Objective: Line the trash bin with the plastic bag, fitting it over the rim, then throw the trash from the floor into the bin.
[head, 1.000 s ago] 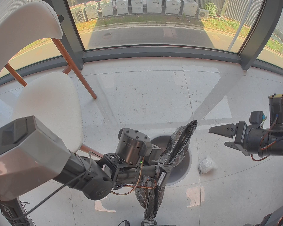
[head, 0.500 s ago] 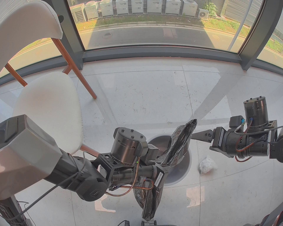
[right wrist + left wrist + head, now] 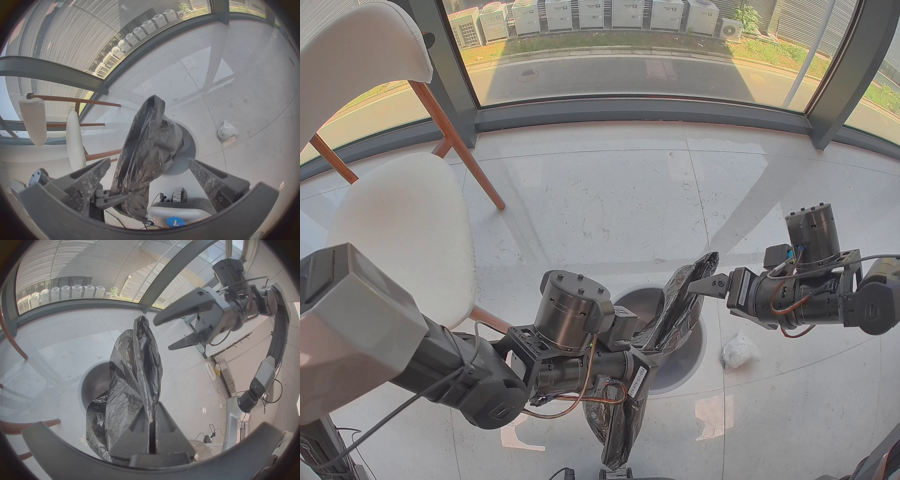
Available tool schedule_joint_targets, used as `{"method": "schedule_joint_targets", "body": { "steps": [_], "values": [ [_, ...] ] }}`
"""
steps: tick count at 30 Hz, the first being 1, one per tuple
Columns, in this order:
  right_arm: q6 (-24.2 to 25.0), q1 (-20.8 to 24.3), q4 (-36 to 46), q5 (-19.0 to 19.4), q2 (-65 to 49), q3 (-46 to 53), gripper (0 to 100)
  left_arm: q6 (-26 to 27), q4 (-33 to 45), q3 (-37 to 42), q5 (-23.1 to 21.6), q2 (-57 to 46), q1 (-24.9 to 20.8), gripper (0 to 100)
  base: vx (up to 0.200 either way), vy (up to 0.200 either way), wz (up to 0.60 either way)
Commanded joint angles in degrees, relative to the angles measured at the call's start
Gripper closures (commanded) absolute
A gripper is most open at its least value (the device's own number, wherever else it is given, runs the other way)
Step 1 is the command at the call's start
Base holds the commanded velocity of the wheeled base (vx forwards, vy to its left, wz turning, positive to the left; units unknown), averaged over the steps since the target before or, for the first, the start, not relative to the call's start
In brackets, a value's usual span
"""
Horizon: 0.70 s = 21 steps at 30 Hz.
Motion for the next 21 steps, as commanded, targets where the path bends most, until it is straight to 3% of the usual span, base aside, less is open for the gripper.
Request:
{"method": "schedule_joint_targets", "body": {
  "steps": [1, 15, 21],
  "values": [
    [0.0, -0.5, 0.0, -0.7, 3.3, -2.3, 0, 0.0, 0.0, 0.1, 0.0, -0.1, -0.1, 100, 0.000, 0.000, 0.00],
    [-1.7, -1.4, 0.0, -0.8, 6.1, -2.4, 0, 0.0, 0.0, -0.1, 0.0, -0.1, 0.0, 100, 0.000, 0.000, 0.00],
    [-3.7, -1.3, -0.1, -3.0, 8.7, -2.4, 0, 0.0, 0.0, -0.4, 0.1, -0.2, -0.1, 100, 0.000, 0.000, 0.00]
  ]
}}
